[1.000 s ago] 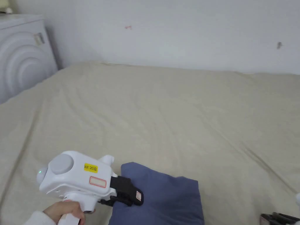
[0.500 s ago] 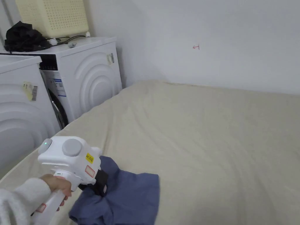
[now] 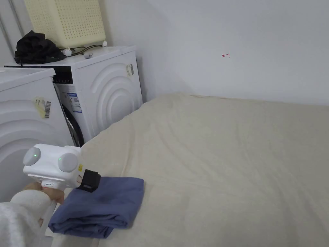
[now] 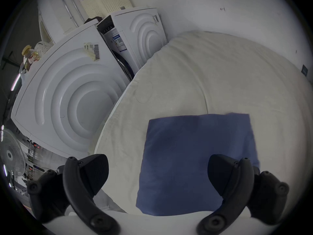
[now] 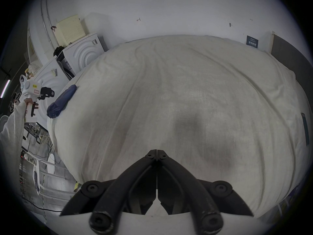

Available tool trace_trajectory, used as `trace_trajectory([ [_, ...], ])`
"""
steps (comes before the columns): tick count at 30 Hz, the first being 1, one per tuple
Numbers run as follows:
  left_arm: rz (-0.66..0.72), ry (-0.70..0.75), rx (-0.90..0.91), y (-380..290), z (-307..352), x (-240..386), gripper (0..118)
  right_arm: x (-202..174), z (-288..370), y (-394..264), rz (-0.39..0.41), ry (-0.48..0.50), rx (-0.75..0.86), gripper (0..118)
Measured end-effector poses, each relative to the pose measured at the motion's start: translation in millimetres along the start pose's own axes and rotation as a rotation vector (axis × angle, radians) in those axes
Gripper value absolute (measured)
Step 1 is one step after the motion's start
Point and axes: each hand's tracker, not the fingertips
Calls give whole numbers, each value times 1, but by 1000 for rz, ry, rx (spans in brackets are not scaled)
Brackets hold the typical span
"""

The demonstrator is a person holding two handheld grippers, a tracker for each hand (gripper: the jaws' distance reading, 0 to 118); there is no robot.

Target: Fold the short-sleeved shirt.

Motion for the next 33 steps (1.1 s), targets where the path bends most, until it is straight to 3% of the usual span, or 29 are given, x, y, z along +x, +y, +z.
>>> trace_trajectory([
  [5,47,-92,71,-24,53,6,115,0,14,-1,-8,9,28,0],
  [6,56,-130,66,-28,65,13,111,1,19,-1,-8,10,37,0],
  [7,50,-164,59,-38,81,22,100,3,25,-2,-8,14,49,0],
  [8,39,-202,88,-51,99,33,77,6,31,-4,-9,17,63,0],
  [9,31,-217,170,-67,118,47,77,10,38,-5,-14,14,83,0],
  [11,-1,-235,250,-98,155,79,61,20,51,-9,-22,27,113,0],
  [13,12,-275,291,-127,188,113,36,34,65,-13,-36,40,148,0],
  [14,40,-332,286,-139,204,131,15,42,73,-15,-43,38,161,0],
  [15,73,-343,279,-148,218,150,2,50,79,-16,-50,41,185,0],
  [18,-33,-398,273,-166,256,212,0,72,103,-19,-34,58,265,0],
  [21,-35,-442,399,-184,302,264,0,88,128,-21,-11,68,341,0],
  [23,-11,-499,427,-193,323,293,0,100,147,-20,8,46,381,0],
  [25,-89,-510,439,-200,344,324,0,103,163,-17,37,0,415,0],
  [29,-77,-525,487,-217,377,373,0,122,184,-14,64,-32,468,0],
  [33,-20,-532,516,-230,404,404,0,139,199,-19,36,-34,505,0],
])
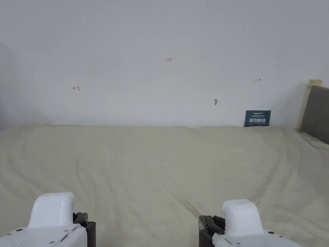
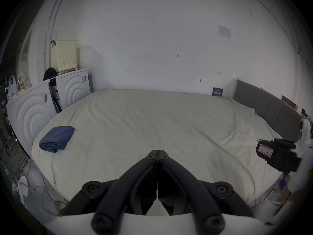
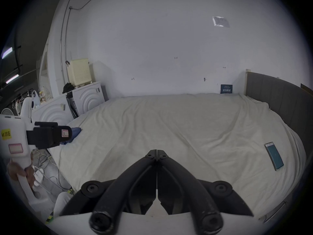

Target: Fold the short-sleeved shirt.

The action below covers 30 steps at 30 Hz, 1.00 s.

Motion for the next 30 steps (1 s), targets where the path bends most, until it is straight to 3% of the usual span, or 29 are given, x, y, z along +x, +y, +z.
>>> trace_trajectory([
  [5,-12,41,56,-5,26,41,0,7,33,5,23,-66,87,0],
  [11,-44,19,132,-12,58,91,0,25,76,10,-10,-127,202,0],
  [14,-40,-4,173,-16,74,110,0,33,100,12,22,-183,255,0],
  [18,-59,-34,227,-20,91,130,0,44,127,12,-7,-183,283,0],
  [20,-69,-41,227,-22,97,136,1,48,142,10,-22,-208,306,8],
  [22,-82,-60,252,-25,104,138,16,52,155,7,-69,-204,325,28],
  [24,-83,-58,255,-27,110,138,69,56,167,7,-77,-184,304,51],
  [25,-87,-56,234,-27,112,138,96,56,172,7,-69,-180,302,67],
  [26,-90,-60,225,-27,114,136,118,55,177,6,-54,-186,306,91],
  [27,-90,-72,221,-29,118,135,118,54,180,4,-41,-203,321,102],
  [28,-84,-121,309,-30,125,136,118,55,183,2,-42,-195,333,102],
  [30,-77,-82,283,-32,135,134,118,59,190,3,-65,-171,345,102],
])
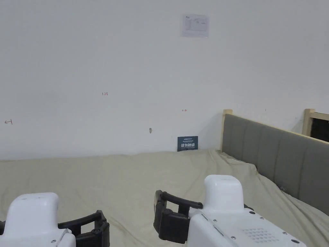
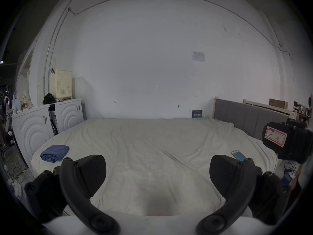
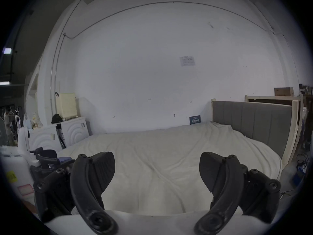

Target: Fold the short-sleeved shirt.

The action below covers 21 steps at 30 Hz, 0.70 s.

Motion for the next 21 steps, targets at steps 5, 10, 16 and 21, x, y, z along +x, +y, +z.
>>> trace_trajectory([
  [5,31,0,25,4,13,-7,118,-8,2,4,-18,11,-29,102],
  [10,-40,44,-25,7,14,-8,118,-14,-3,5,16,-37,-13,102],
  [16,-37,61,-63,7,3,-14,118,-15,-13,5,32,-86,-29,102],
  [21,-44,76,-67,6,5,-15,118,-12,-14,5,47,-101,-27,102],
])
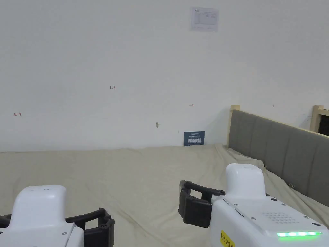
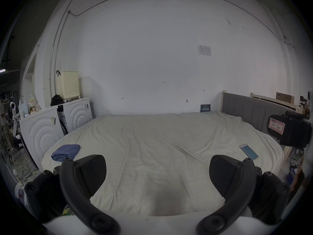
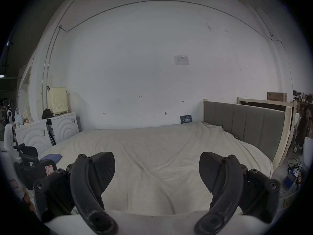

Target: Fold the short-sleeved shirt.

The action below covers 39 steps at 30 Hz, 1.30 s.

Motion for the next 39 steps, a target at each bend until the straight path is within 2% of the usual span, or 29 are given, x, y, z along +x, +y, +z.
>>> trace_trajectory([
  [4,52,-65,-15,0,1,-1,118,3,-5,0,-28,8,-30,102],
  [7,135,-61,-63,-2,-9,0,118,-2,-6,-1,29,5,-47,102],
  [11,117,-41,-59,1,-17,0,118,-7,-4,-1,65,1,-38,102],
  [15,130,-15,-11,1,-13,-6,118,0,-13,-3,31,16,-46,102],
  [17,90,19,21,1,-11,-4,118,2,-14,-4,24,26,-45,102],
  [24,59,49,25,-7,-12,-4,118,0,-10,-4,31,6,-34,102],
  [30,4,41,50,-15,-9,3,118,0,-4,-7,37,0,-30,102],
  [39,13,27,76,-12,-1,0,118,1,-5,-11,47,1,-43,102],
])
